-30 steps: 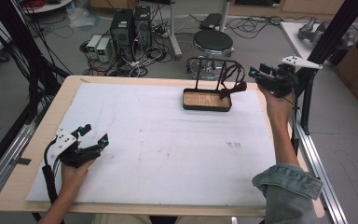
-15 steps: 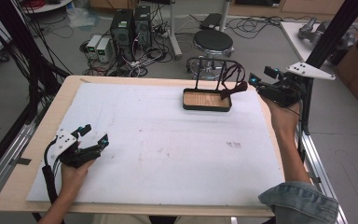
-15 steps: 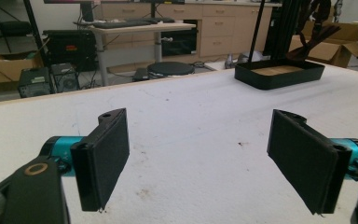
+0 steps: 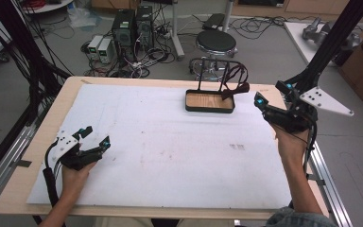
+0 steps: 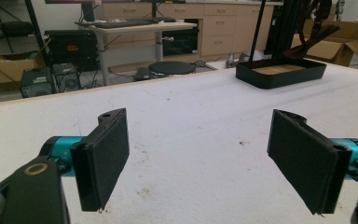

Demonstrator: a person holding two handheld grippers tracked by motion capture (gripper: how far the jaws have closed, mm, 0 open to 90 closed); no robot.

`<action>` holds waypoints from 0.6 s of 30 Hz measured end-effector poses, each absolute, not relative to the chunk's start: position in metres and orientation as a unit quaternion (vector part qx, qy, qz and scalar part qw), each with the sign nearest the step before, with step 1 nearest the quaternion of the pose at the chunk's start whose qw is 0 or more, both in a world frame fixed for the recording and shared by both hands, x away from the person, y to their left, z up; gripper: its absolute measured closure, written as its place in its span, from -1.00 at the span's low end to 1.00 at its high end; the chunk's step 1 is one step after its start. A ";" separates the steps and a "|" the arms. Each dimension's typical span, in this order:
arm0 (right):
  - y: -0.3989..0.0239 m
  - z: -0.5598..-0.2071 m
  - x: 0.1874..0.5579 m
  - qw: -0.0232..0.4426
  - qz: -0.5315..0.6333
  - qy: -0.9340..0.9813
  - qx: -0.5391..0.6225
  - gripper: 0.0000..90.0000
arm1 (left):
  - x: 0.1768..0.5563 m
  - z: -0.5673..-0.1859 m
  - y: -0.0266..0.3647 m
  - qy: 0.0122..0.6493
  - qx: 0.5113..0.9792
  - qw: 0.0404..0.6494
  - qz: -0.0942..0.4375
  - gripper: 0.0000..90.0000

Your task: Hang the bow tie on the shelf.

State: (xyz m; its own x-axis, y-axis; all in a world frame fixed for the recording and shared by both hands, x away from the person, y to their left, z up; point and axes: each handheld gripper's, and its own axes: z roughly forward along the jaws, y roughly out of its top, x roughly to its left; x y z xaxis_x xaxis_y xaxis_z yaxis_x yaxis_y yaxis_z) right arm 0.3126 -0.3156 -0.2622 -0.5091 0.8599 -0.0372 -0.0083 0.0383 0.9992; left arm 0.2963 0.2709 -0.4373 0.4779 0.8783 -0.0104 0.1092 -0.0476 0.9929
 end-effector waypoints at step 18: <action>-0.312 -0.326 0.261 0.382 0.663 0.559 0.320 -0.75 | 0.296 -0.437 0.270 0.385 0.641 0.572 0.338 -0.54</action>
